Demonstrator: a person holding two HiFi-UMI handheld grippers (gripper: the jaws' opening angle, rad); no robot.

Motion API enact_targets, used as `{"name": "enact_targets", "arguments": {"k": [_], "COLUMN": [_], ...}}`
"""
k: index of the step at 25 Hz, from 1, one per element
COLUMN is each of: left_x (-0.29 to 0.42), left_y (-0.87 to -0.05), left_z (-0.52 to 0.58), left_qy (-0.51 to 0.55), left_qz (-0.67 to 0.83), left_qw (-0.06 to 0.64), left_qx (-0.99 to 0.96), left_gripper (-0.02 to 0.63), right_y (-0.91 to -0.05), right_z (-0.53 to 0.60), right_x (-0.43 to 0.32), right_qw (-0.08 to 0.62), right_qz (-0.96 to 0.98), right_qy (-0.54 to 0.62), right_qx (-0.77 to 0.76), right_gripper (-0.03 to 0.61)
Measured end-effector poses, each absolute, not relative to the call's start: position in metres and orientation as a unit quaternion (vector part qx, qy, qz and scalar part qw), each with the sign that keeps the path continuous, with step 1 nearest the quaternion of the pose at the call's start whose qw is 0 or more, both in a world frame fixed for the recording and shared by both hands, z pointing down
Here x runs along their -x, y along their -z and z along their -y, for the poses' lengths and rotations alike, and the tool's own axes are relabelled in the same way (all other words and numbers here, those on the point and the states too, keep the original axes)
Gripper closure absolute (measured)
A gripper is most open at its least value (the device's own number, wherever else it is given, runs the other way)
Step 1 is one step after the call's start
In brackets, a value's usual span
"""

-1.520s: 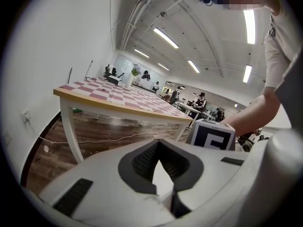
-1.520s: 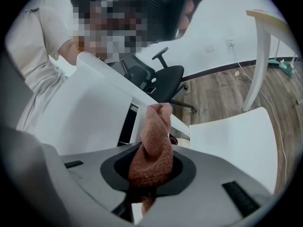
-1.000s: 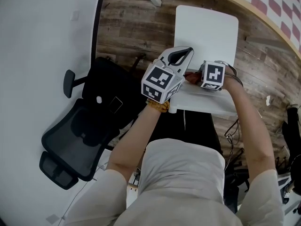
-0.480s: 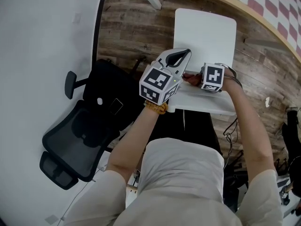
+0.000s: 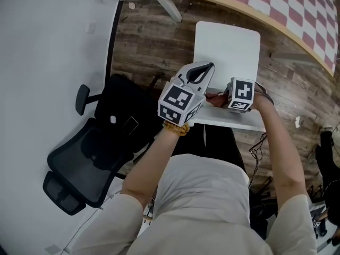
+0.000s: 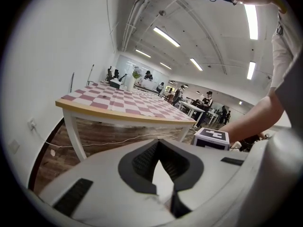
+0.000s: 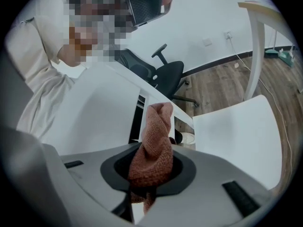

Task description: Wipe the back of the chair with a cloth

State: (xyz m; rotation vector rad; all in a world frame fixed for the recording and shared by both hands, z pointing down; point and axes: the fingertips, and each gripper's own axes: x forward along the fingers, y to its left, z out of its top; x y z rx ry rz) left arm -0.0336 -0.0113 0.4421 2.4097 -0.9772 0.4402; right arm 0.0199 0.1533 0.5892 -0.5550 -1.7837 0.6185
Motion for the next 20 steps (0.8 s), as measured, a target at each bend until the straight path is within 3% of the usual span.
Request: {"name": "enact_targets", "arguments": {"k": [20], "left_x": [-0.006], "left_y": [-0.394], "left_z": [0.003], "left_qy": [-0.136], "left_qz": [0.363], "left_qw": [0.262], "left_qx": [-0.884], "left_gripper": [0.598], "right_y": [-0.484], "right_z": [-0.16], "right_x": [-0.031], "right_qw": [0.52], "right_qz": [0.768], "right_qy": [-0.251], "right_qx": [0.279], "right_gripper": [0.494]}}
